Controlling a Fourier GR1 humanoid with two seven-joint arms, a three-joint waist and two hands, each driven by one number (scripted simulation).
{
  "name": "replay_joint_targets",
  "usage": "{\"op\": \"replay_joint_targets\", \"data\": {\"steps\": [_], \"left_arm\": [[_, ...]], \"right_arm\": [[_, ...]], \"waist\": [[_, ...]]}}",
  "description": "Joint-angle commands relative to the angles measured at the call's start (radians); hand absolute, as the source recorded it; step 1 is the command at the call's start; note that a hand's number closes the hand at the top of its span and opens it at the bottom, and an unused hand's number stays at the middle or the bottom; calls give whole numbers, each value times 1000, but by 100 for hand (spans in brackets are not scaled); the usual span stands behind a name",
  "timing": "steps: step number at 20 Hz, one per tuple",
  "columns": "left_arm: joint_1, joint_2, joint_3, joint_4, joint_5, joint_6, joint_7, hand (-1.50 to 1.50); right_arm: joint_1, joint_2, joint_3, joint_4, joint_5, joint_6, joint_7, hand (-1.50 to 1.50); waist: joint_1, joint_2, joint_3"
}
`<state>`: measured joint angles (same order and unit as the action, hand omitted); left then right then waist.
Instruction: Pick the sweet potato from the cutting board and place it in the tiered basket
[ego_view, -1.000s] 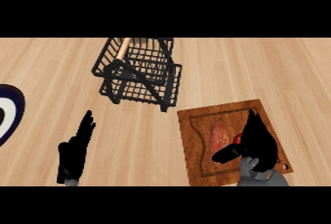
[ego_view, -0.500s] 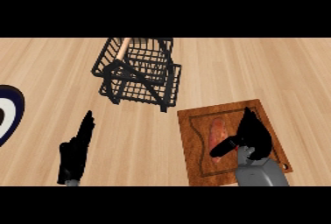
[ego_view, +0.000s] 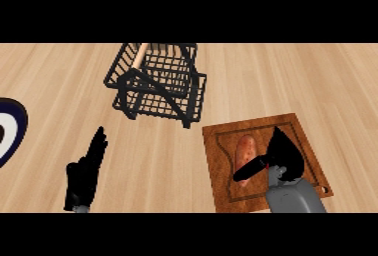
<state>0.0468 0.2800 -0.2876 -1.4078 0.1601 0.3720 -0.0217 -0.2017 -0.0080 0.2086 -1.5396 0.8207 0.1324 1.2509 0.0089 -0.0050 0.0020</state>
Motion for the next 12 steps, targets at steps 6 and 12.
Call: {"op": "replay_joint_targets", "data": {"steps": [6, 12], "left_arm": [[0, -9, -4, 6, -11, 1, 52, 0], [2, -57, -1, 62, -38, 27, -3, 0]], "right_arm": [[21, 8, 109, 70, -18, -125, 237, 150], [-8, 7, 135, 74, -25, -118, 231, 150]], "waist": [[0, 4, -3], [-3, 6, -2]]}}
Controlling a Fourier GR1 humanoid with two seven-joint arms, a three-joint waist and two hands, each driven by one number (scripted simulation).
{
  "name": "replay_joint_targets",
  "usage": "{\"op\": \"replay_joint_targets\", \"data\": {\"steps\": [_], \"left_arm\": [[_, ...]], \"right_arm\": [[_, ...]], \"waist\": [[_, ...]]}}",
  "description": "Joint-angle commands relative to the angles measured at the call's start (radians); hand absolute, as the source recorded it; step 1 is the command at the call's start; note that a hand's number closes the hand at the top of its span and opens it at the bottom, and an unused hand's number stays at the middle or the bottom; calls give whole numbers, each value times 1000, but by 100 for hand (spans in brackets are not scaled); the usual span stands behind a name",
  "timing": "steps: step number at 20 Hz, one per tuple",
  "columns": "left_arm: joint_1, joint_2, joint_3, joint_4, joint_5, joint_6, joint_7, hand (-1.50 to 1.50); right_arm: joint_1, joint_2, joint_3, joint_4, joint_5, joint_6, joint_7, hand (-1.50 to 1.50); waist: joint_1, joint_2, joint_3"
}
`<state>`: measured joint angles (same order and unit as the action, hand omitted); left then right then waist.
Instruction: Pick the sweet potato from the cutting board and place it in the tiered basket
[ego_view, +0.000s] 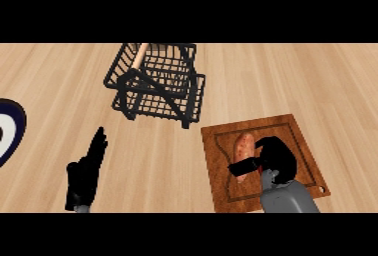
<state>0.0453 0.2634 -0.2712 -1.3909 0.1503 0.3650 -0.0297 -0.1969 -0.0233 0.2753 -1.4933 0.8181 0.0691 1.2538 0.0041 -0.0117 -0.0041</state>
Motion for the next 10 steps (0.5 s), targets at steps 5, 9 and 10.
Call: {"op": "replay_joint_targets", "data": {"steps": [5, 9, 10], "left_arm": [[-14, -19, 4, 32, -26, 3, 20, 0], [-24, -8, 28, 58, -8, -20, 14, 0], [16, -2, 1, -1, -24, -9, 23, 0]], "right_arm": [[-43, 22, 66, 134, 96, -27, 121, 150], [-91, -25, 179, 118, 95, 121, -180, 150], [-110, -40, 222, 86, 82, 170, -247, 150]], "waist": [[0, 12, 4], [2, 14, 3], [17, 9, 4]]}}
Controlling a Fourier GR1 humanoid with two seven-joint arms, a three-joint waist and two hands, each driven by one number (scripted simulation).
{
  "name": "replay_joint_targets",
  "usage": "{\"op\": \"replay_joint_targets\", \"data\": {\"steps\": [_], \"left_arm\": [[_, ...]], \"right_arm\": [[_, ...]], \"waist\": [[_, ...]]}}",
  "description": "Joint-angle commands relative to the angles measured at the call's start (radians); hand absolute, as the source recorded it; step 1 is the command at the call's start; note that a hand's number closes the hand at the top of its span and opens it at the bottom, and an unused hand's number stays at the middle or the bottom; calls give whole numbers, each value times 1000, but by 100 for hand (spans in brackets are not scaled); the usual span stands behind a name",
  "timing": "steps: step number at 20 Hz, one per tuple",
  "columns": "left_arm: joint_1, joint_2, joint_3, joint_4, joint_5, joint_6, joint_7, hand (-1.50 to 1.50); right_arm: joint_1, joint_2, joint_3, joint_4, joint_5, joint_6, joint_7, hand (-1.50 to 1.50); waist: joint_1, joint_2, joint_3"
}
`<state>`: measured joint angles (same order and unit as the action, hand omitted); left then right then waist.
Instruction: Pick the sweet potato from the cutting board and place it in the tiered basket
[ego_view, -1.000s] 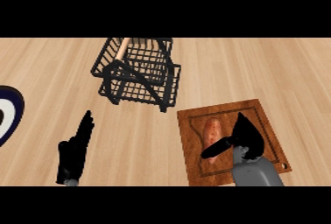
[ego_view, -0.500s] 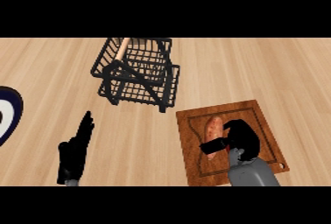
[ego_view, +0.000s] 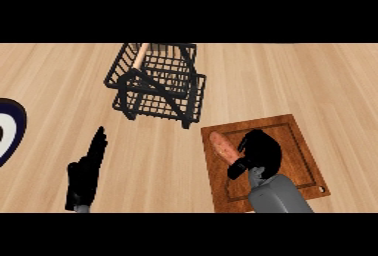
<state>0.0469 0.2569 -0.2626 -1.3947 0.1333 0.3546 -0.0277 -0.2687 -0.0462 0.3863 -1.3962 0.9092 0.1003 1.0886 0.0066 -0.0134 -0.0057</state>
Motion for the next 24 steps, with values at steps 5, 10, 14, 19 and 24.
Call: {"op": "replay_joint_targets", "data": {"steps": [5, 10, 14, 19, 24], "left_arm": [[-29, -7, 20, 57, 15, -23, 35, 0], [13, -2, 27, -7, 12, -19, 57, 0], [53, -6, 20, -16, -5, -8, 25, 0], [71, 8, 24, -27, -1, -35, 18, 0], [3, 10, 60, 14, 4, -52, 39, 0]], "right_arm": [[-82, -82, 186, -52, -9, 144, -333, 150], [-64, -43, 96, -295, -52, 119, -269, 150], [-34, -13, 60, -548, -61, 112, -167, 150], [-210, -11, -18, -740, -47, 197, -84, 150], [-432, -23, -121, -781, -104, 390, -5, 150]], "waist": [[-3, 15, 6], [-13, 9, 6], [-25, 4, 6], [-11, 6, 5], [-6, 11, 5]]}}
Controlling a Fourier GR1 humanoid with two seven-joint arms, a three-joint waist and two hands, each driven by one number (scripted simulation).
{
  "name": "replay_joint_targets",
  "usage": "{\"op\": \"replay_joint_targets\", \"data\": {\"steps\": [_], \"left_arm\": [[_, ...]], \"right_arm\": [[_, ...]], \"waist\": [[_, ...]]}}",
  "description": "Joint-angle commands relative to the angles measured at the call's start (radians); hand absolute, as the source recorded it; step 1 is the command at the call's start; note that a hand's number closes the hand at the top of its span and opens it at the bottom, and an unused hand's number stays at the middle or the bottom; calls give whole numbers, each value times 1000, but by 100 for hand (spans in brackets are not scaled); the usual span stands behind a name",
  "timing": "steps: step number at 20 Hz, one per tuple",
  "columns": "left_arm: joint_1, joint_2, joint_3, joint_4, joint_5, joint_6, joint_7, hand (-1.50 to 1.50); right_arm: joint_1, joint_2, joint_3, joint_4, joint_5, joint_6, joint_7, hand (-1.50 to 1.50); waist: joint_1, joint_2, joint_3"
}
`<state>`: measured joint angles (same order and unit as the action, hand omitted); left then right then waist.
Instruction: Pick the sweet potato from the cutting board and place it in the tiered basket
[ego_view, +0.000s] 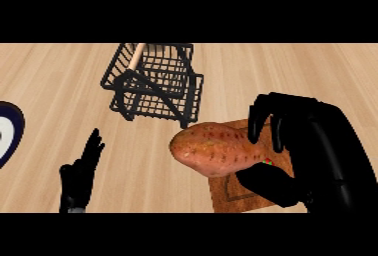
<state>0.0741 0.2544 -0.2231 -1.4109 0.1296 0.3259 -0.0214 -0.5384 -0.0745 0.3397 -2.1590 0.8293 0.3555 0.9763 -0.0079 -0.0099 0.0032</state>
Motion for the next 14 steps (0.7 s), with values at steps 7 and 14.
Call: {"op": "replay_joint_targets", "data": {"steps": [7, 14], "left_arm": [[-8, -4, 22, 18, -5, -20, 27, 0], [-24, -56, -13, 69, -52, 1, 0, 0]], "right_arm": [[-354, 72, -127, 69, -19, 162, 214, 150], [-517, 74, -201, 370, 11, 41, 135, 150]], "waist": [[11, 6, -5], [18, 11, -5]]}}
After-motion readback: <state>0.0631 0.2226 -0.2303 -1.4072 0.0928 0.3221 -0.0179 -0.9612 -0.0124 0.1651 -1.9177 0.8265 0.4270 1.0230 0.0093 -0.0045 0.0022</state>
